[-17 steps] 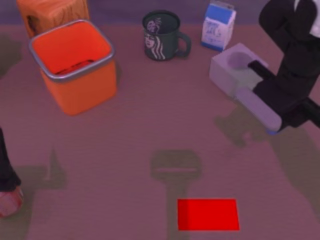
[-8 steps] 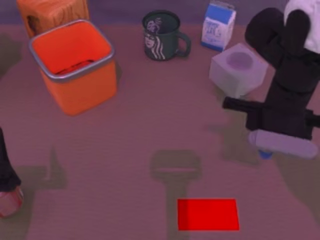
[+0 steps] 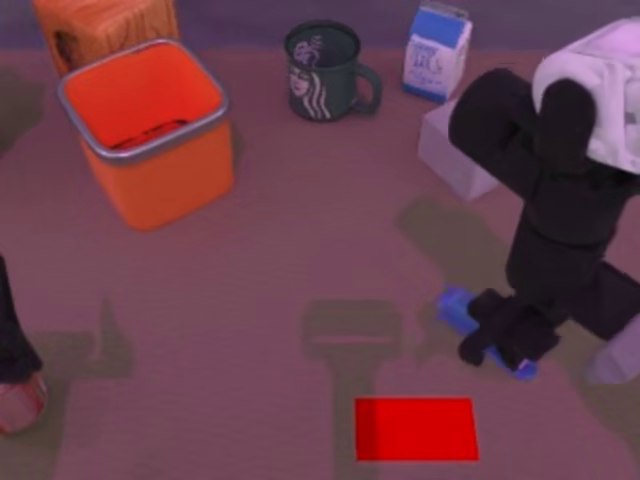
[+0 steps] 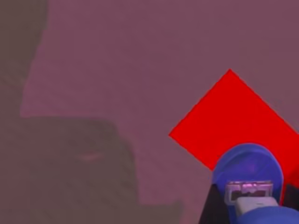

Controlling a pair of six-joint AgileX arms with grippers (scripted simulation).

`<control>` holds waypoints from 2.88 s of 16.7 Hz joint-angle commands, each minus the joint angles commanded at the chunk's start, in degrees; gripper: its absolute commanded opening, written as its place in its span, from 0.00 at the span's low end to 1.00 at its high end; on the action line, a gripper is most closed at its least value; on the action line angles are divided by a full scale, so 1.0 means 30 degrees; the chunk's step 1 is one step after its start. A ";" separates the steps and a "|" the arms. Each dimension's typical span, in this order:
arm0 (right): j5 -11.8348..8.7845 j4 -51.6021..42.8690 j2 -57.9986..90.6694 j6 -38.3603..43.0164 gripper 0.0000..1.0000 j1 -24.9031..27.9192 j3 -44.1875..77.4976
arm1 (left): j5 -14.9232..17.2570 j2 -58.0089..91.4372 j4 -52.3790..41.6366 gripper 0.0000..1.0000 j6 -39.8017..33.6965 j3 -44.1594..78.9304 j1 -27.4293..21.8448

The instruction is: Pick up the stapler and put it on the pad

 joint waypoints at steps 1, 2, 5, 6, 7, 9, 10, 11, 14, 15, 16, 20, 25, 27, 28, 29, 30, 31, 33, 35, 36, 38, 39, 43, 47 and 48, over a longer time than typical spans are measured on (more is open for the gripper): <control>0.0118 0.0114 -0.0218 -0.1783 0.00 0.0340 -0.0240 | 0.0000 0.0000 0.0000 1.00 0.0000 0.0000 0.0000; 0.0261 0.0262 -0.0428 -0.3517 0.00 0.0662 -0.0459 | 0.0000 0.0000 0.0000 1.00 0.0000 0.0000 0.0000; 0.0808 0.0855 -0.0976 -0.8134 0.00 0.1502 -0.0961 | 0.0000 0.0000 0.0000 1.00 0.0000 0.0000 0.0000; 0.1007 0.1072 -0.1126 -0.9373 0.00 0.1737 -0.1078 | 0.0000 0.0000 0.0000 1.00 0.0000 0.0000 0.0000; 0.1201 0.1283 -0.1254 -1.0444 0.00 0.1944 -0.1172 | 0.0000 0.0000 0.0000 1.00 0.0000 0.0000 0.0000; 0.1537 0.1650 -0.1451 -1.2093 0.00 0.2265 -0.1299 | 0.0000 0.0000 0.0000 1.00 0.0000 0.0000 0.0000; 0.1663 0.1788 -0.1517 -1.2650 0.00 0.2375 -0.1337 | 0.0000 0.0000 0.0000 1.00 0.0000 0.0000 0.0000; 0.1752 0.1884 -0.1560 -1.3018 0.00 0.2448 -0.1359 | 0.0000 0.0000 0.0000 1.00 0.0000 0.0000 0.0000; 0.1796 0.1933 -0.1580 -1.3194 0.00 0.2483 -0.1369 | 0.0000 0.0000 0.0000 1.00 0.0000 0.0000 0.0000; 0.1796 0.1933 -0.1580 -1.3194 0.00 0.2483 -0.1369 | 0.0000 0.0000 0.0000 1.00 0.0000 0.0000 0.0000; 0.1796 0.1933 -0.1580 -1.3194 0.00 0.2483 -0.1369 | 0.0000 0.0000 0.0000 1.00 0.0000 0.0000 0.0000; 0.1781 0.2655 -0.1159 -1.3011 0.00 0.2487 -0.1746 | 0.0000 0.0000 0.0000 1.00 0.0000 0.0000 0.0000; 0.1792 0.6926 0.0747 -1.2518 0.00 0.3005 -0.3865 | 0.0000 0.0000 0.0000 1.00 0.0000 0.0000 0.0000; 0.1796 0.8425 0.1481 -1.2382 0.00 0.3217 -0.4657 | 0.0000 0.0000 0.0000 1.00 0.0000 0.0000 0.0000; 0.1802 0.8874 0.1732 -1.2328 0.00 0.3284 -0.4928 | 0.0000 0.0000 0.0000 1.00 0.0000 0.0000 0.0000; 0.1808 0.9124 0.1885 -1.2298 0.00 0.3322 -0.5085 | 0.0000 0.0000 0.0000 1.00 0.0000 0.0000 0.0000; 0.1810 0.9177 0.1919 -1.2292 0.00 0.3330 -0.5118 | 0.0000 0.0000 0.0000 1.00 0.0000 0.0000 0.0000; 0.1810 0.9177 0.1919 -1.2292 0.00 0.3330 -0.5118 | 0.0000 0.0000 0.0000 1.00 0.0000 0.0000 0.0000; 0.1810 0.9177 0.1919 -1.2292 0.00 0.3330 -0.5118 | 0.0000 0.0000 0.0000 1.00 0.0000 0.0000 0.0000; 0.1810 0.9177 0.1919 -1.2292 0.15 0.3330 -0.5118 | 0.0000 0.0000 0.0000 1.00 0.0000 0.0000 0.0000; 0.1810 0.9177 0.1919 -1.2292 0.23 0.3330 -0.5118 | 0.0000 0.0000 0.0000 1.00 0.0000 0.0000 0.0000; 0.1810 0.9177 0.1919 -1.2292 0.38 0.3330 -0.5118 | 0.0000 0.0000 0.0000 1.00 0.0000 0.0000 0.0000; 0.1810 0.9177 0.1919 -1.2292 0.45 0.3330 -0.5118 | 0.0000 0.0000 0.0000 1.00 0.0000 0.0000 0.0000; 0.1810 0.9177 0.1919 -1.2292 0.75 0.3330 -0.5118 | 0.0000 0.0000 0.0000 1.00 0.0000 0.0000 0.0000; 0.1810 0.9177 0.1919 -1.2292 1.00 0.3330 -0.5118 | 0.0000 0.0000 0.0000 1.00 0.0000 0.0000 0.0000; 0.1810 0.9177 0.1919 -1.2292 1.00 0.3330 -0.5118 | 0.0000 0.0000 0.0000 1.00 0.0000 0.0000 0.0000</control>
